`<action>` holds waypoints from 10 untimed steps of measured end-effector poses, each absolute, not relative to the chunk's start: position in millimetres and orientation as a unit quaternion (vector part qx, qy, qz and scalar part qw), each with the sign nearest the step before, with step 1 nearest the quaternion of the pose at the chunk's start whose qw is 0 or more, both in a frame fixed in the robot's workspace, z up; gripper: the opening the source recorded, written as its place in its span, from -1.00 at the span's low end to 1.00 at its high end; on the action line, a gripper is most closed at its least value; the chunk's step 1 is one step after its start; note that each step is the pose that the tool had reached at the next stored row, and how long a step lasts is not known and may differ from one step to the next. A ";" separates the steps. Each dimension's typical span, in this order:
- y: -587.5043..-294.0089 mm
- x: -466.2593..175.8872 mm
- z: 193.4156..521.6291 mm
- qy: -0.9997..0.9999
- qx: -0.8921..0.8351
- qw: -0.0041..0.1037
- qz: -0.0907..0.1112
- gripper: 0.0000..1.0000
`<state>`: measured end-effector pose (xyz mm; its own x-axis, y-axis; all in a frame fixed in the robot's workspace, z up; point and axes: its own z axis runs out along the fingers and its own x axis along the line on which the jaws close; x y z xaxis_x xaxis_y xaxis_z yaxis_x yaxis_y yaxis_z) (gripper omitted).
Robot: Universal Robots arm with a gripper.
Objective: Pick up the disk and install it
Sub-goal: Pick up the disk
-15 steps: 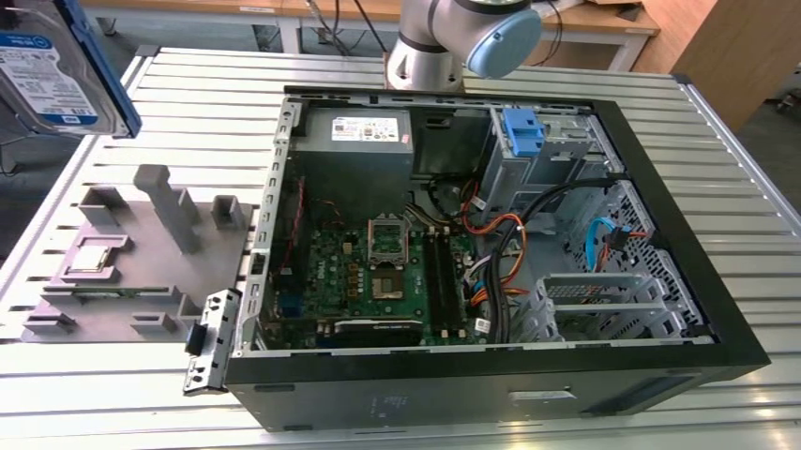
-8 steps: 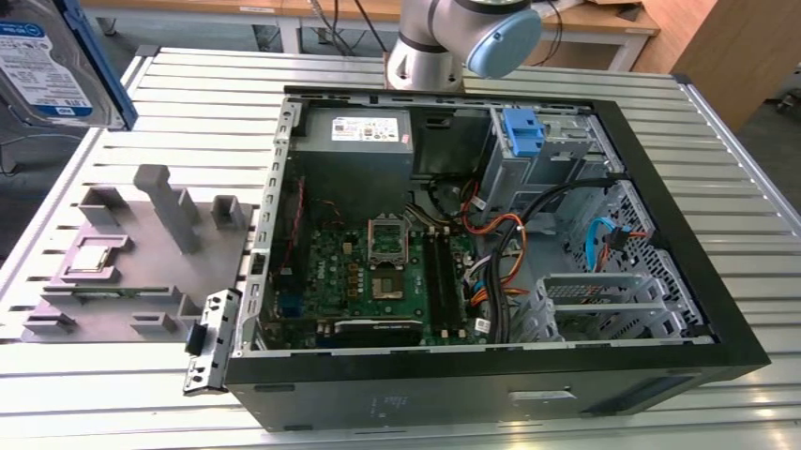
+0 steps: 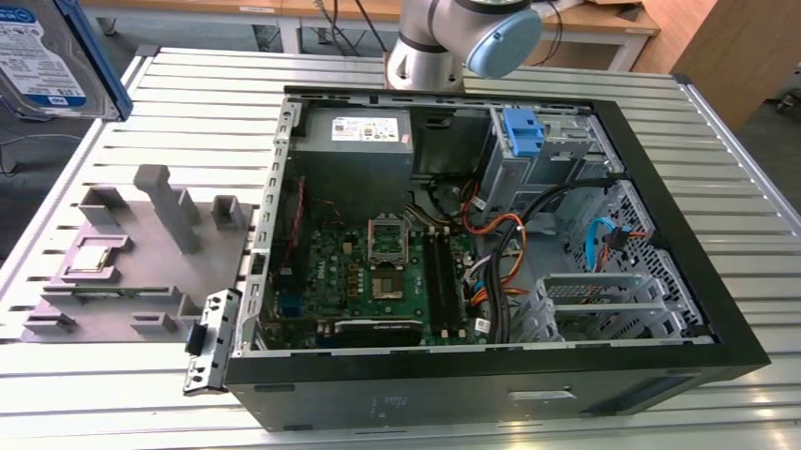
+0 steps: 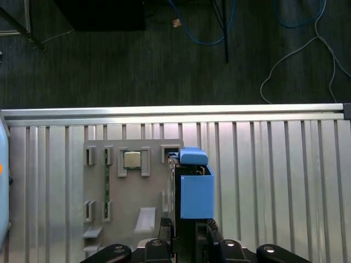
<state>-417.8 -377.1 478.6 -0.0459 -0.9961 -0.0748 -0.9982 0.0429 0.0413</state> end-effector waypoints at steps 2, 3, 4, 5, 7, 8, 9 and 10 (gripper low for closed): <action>-377.1 -417.8 481.7 0.722 -0.691 0.013 0.041 -0.30; -377.1 -417.8 483.2 0.722 -0.691 0.013 0.041 -0.30; -377.1 -417.8 484.7 0.722 -0.691 0.013 0.041 -0.30; -377.1 -417.8 486.2 0.722 -0.691 0.013 0.041 -0.30; -377.1 -417.7 488.9 0.722 -0.691 0.013 0.041 -0.30; -377.1 -417.7 490.4 0.722 -0.691 0.013 0.041 -0.30; -377.1 -417.8 491.7 0.722 -0.691 0.013 0.041 -0.30; -377.1 -417.8 492.9 0.722 -0.691 0.013 0.041 -0.30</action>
<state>-417.8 -377.1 492.9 -0.0460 -0.9960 -0.0764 -0.9982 0.0429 0.0415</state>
